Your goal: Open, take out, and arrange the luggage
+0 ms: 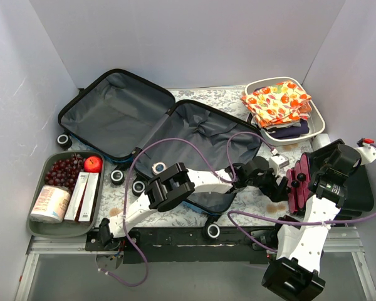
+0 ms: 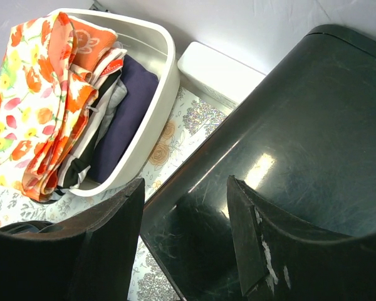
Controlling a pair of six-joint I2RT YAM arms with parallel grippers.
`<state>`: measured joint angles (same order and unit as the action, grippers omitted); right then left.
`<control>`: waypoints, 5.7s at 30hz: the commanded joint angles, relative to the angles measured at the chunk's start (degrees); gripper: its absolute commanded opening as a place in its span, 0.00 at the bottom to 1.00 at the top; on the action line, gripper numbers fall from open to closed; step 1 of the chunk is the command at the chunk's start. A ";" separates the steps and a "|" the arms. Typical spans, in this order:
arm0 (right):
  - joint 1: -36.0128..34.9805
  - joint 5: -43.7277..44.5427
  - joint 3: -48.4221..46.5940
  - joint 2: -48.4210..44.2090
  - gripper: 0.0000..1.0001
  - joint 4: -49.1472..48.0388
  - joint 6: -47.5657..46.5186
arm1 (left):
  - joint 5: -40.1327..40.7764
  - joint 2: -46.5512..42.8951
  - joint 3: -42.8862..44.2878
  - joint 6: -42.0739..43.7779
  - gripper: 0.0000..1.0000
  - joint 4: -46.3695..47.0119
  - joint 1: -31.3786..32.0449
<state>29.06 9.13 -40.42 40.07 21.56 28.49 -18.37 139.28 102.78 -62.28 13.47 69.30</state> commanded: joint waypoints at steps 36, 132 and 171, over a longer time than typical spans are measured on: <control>-1.72 1.95 1.67 1.67 0.63 20.18 -1.42 | 3.67 7.84 10.50 10.78 0.64 0.75 0.22; -66.40 -32.67 -23.96 55.25 0.91 -12.87 -44.04 | 4.86 -35.50 -1.83 -10.75 0.98 -46.42 -57.24; -77.49 -35.13 -43.51 82.36 0.78 -16.73 -48.18 | 11.52 -26.17 17.02 5.08 0.98 -44.34 -63.05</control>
<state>-50.85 -25.23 -83.24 121.82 2.76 -22.41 -4.91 111.92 116.95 -56.36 -30.65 7.18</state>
